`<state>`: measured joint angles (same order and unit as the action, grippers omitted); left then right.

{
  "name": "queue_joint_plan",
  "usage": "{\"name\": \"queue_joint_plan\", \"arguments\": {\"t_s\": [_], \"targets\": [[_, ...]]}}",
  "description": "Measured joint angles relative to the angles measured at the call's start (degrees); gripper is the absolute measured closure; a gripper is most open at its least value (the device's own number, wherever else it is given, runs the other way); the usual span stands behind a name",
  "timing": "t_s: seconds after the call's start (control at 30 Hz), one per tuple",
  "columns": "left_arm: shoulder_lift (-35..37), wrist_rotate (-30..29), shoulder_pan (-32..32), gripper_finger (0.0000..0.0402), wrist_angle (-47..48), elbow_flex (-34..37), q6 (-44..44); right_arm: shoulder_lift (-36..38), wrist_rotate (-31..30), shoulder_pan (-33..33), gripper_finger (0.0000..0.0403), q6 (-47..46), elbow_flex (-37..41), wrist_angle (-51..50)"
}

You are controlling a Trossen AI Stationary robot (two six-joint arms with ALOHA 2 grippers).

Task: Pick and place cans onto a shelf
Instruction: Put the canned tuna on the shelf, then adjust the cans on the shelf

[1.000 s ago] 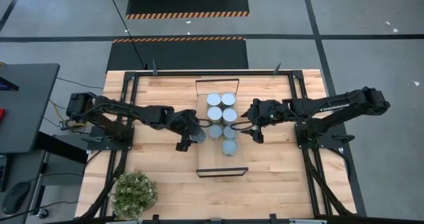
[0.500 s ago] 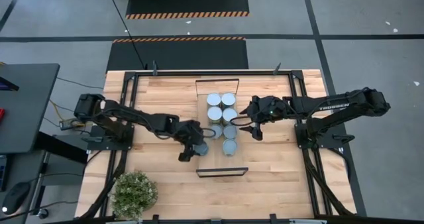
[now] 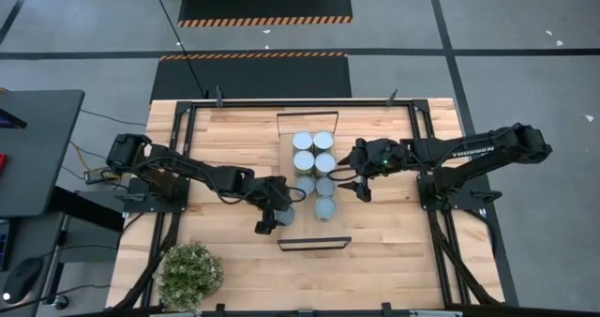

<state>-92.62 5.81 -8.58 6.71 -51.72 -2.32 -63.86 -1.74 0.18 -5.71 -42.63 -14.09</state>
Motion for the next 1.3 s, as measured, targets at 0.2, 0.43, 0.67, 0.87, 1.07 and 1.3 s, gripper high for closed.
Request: {"name": "queue_joint_plan", "arguments": {"t_s": [0.2,0.43,0.67,0.87,1.07,1.3], "targets": [[0.3,-3.6,-0.3,0.0045,-0.5,-0.2,-1.3,0.0,-1.2,1.9,0.0055,-0.9,0.0,-0.1],[2.2,-3.0,-0.3,0.0045,0.6,-2.4,-1.6,-0.7,-2.5,4.4,0.0055,-0.6,-2.4,0.4],[2.3,-3.3,1.3,0.0044,0.5,-4.1,-2.9,-6.3,-3.2,3.2,0.0055,1.5,-6.5,-3.1],[2.4,-3.2,2.6,0.0044,1.2,-4.2,-0.1,-12.0,-4.5,1.7,0.0055,7.4,-15.1,-12.6],[2.4,-3.2,2.7,0.0044,2.2,-4.2,-0.9,-15.4,-3.1,-4.4,0.0055,13.9,-21.2,-16.4],[2.4,-3.3,2.7,0.0044,3.6,-4.2,-1.3,-21.0,2.3,-12.0,0.0055,18.9,-24.3,-17.0]]}}
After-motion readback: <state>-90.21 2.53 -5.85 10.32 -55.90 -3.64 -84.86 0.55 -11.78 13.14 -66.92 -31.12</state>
